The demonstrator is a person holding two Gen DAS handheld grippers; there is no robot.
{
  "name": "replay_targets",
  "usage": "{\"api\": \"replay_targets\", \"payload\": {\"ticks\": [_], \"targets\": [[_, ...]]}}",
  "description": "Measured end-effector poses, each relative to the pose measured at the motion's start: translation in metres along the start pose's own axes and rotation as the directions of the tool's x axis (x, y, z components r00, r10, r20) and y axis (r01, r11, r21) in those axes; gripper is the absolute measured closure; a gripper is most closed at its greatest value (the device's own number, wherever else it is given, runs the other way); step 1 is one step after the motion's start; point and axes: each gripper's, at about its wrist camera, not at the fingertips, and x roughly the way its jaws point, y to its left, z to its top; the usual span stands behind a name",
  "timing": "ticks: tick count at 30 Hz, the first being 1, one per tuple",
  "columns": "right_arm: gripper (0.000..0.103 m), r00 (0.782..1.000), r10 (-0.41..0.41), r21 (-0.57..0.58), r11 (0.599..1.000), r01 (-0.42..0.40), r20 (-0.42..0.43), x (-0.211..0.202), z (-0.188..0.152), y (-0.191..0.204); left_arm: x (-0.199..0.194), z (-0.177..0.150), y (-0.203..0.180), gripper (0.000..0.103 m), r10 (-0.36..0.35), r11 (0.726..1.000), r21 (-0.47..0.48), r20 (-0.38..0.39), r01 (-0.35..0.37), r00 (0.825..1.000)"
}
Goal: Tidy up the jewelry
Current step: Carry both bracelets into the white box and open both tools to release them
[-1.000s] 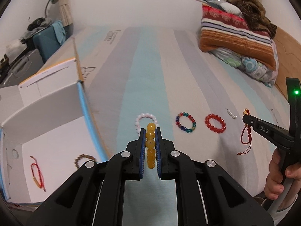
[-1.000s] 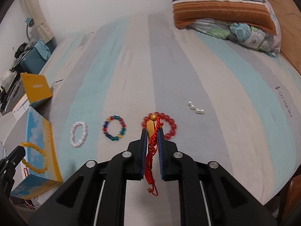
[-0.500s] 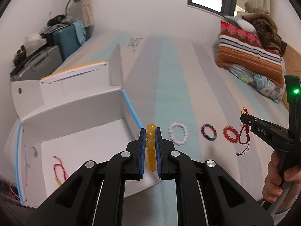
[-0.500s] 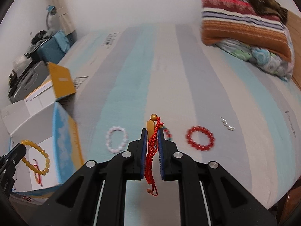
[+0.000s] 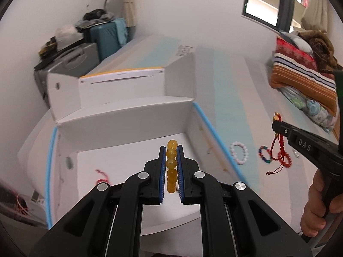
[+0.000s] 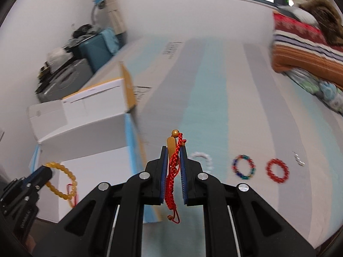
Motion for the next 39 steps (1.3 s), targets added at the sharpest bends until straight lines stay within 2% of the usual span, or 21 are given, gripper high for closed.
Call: {"api": "replay_targets", "payload": {"ticks": [10, 13, 17, 26, 39], "targets": [[0.093, 0.991, 0.128, -0.123, 0.984, -0.131, -0.032, 0.017, -0.011, 0.085, 0.006, -0.018, 0.063, 0.094, 0.068, 0.994, -0.089, -0.039, -0.071, 0.997], [0.093, 0.985, 0.151, -0.154, 0.975, -0.162, -0.079, 0.030, -0.020, 0.104, 0.012, -0.025, 0.076, 0.094, 0.085, 0.990, -0.108, -0.058, -0.091, 0.995], [0.093, 0.978, 0.143, -0.177, 0.969, -0.170, -0.151, 0.053, -0.031, 0.119, 0.020, -0.034, 0.087, 0.094, 0.099, 0.987, -0.118, -0.083, -0.108, 0.992], [0.093, 0.954, 0.120, -0.199, 0.964, -0.179, -0.275, 0.093, -0.052, 0.134, 0.043, -0.048, 0.100, 0.094, 0.100, 0.985, -0.128, -0.134, -0.117, 0.986], [0.091, 0.948, 0.104, -0.217, 0.961, -0.174, -0.300, 0.105, -0.060, 0.140, 0.052, -0.050, 0.102, 0.092, 0.115, 0.982, -0.131, -0.142, -0.133, 0.983]]}}
